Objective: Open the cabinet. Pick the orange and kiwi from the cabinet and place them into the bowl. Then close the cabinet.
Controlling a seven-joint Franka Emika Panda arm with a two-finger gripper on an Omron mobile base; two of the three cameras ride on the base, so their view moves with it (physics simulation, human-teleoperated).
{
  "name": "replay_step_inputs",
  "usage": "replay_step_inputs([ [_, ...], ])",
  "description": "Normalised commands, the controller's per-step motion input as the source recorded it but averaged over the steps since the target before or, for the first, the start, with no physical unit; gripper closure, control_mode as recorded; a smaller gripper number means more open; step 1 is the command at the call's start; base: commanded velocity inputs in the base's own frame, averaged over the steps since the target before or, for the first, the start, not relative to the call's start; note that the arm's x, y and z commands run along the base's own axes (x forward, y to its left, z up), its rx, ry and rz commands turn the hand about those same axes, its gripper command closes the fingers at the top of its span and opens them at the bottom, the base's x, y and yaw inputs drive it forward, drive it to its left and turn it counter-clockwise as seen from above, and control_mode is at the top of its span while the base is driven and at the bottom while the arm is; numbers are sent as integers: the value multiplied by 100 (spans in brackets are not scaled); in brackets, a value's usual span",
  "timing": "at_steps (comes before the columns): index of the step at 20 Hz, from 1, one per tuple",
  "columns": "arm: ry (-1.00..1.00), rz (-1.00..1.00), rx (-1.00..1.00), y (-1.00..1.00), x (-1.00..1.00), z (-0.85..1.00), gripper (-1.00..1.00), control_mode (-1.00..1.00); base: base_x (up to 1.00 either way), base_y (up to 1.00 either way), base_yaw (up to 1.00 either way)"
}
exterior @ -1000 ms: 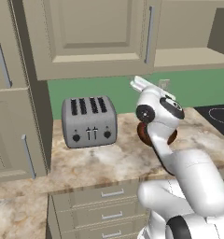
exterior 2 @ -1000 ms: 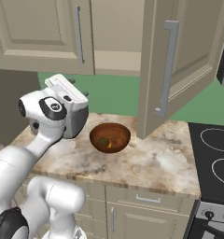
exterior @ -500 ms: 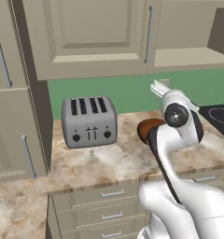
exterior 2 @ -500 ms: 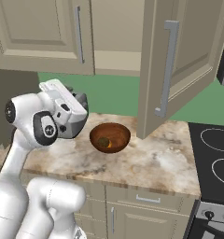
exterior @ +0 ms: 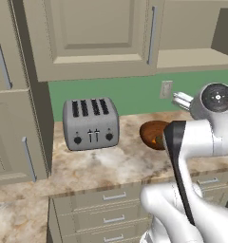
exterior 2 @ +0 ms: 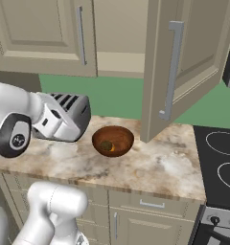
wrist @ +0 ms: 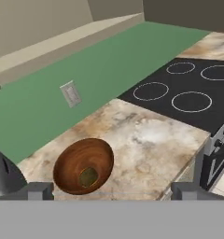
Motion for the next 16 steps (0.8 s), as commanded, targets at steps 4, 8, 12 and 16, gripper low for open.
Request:
replay_step_inputs([
  [4, 7, 0, 0, -33, -100, -7, -100, -100, 0, 0, 0],
  [8, -2, 0, 0, -49, -100, 24, -100, -100, 0, 0, 0],
  [12, -8, 0, 0, -61, -100, 57, -100, -100, 0, 0, 0],
  [16, -8, 0, 0, -72, -100, 62, -100, -100, 0, 0, 0],
])
